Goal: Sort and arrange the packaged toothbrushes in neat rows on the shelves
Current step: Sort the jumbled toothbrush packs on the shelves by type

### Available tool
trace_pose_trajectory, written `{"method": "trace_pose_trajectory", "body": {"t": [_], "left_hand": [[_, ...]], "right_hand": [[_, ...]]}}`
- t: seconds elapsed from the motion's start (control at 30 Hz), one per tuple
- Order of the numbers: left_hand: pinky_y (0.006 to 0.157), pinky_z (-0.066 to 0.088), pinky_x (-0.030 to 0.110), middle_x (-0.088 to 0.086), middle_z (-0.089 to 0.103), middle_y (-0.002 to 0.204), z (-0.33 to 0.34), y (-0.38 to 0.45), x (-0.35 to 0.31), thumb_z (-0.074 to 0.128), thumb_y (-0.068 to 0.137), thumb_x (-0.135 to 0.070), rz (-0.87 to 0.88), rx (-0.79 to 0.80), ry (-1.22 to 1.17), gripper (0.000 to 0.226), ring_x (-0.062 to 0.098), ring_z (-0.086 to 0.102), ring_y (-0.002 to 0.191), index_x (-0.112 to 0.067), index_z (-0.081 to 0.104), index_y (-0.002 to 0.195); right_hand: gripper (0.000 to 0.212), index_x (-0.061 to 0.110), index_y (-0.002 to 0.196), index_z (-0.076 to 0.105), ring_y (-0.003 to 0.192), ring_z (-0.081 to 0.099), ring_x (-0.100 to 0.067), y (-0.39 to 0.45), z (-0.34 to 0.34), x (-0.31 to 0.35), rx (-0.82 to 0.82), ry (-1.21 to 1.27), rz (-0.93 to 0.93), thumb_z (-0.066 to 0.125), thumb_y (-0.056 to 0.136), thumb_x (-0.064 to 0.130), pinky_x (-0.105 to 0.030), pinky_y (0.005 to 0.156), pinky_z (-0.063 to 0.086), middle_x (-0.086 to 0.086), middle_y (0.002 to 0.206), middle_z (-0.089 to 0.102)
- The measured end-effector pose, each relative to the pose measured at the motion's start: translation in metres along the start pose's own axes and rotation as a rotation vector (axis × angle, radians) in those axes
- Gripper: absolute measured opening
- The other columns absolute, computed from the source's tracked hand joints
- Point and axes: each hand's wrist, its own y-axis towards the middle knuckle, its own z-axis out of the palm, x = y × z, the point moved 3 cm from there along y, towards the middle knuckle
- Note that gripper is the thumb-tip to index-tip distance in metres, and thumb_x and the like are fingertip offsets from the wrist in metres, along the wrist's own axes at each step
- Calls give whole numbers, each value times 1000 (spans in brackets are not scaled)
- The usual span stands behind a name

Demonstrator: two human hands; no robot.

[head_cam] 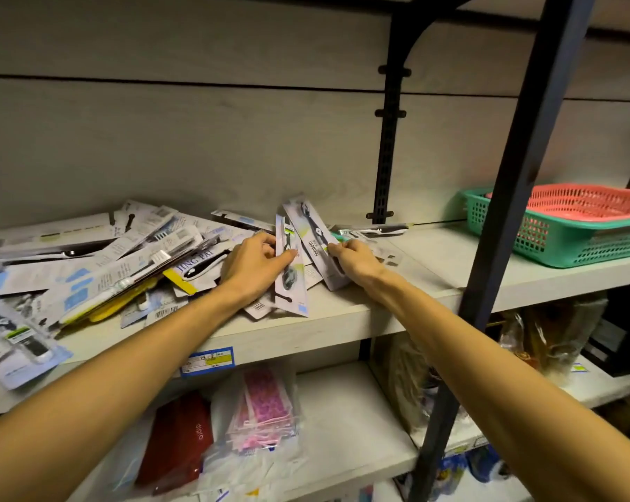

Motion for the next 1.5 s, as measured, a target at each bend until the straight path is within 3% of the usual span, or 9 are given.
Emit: {"method": "trace_pose_trajectory", "body": {"t": [0.13,0.27,0.5,0.83,1.03,1.17,1.3,1.4,1.5], "left_hand": [[79,58,46,-10,76,86,0,-1,1,68,88,-48,12,22,-82,28,15,74,79,-26,64,106],[79,59,46,-9,77,88,0,-1,-1,69,88,-44,6,15,-131,29,13,74,78,-26,65,109],[80,59,46,-8,77,91,0,-2,-3,71,88,-39,22,39,-151,26,12,74,80,-25,65,110],[77,59,45,-13,76,84,-3,-7,-3,69,89,-44,10,21,-93,25,11,74,77,-28,65,107],[78,59,46,-10,77,88,-2,-3,-3,70,88,-40,-1,28,-126,24,13,74,79,-27,66,108],[81,60,44,-7,77,86,3,1,-16,73,88,-30,-8,-3,-235,13,13,75,77,-28,65,98],[81,60,39,5,78,93,17,5,-31,71,90,-16,-34,38,-384,22,17,75,79,-11,65,111],[61,54,18,3,75,86,25,7,-39,70,90,-9,-66,25,-454,22,3,70,62,-5,65,111],[77,60,32,13,75,97,31,8,-39,70,91,-11,-219,55,-605,24,16,71,73,-1,67,113]], "right_hand": [[19,13,94,59,73,53,-13,-6,-21,-6,-54,7,-141,53,101,30,-20,57,41,2,80,60],[29,10,101,63,80,56,-20,-9,-50,-3,-295,-104,-301,54,97,37,-35,68,43,-5,93,66],[34,4,113,57,105,56,-29,19,-46,-21,-154,-102,6,42,101,33,-38,91,43,-14,117,60],[31,13,105,55,101,55,-29,0,-17,-6,-99,-244,-102,43,100,41,-34,80,38,-10,114,61],[28,7,106,63,90,61,-22,-7,-56,-10,-330,-9,-158,55,96,32,-37,78,50,-7,103,68],[31,5,115,57,89,60,-30,-12,-93,-24,-404,-258,-33,50,96,28,-41,78,52,-11,101,63],[27,3,96,68,80,61,-31,-21,-108,-37,-271,-433,100,52,94,26,-34,67,47,-16,93,69],[30,1,99,74,82,64,-28,-27,-108,-35,-281,-228,74,62,92,28,-37,69,49,-19,92,72],[21,9,105,73,78,63,-19,-33,-101,-26,-320,114,28,68,92,25,-34,65,52,-8,93,73]]}}
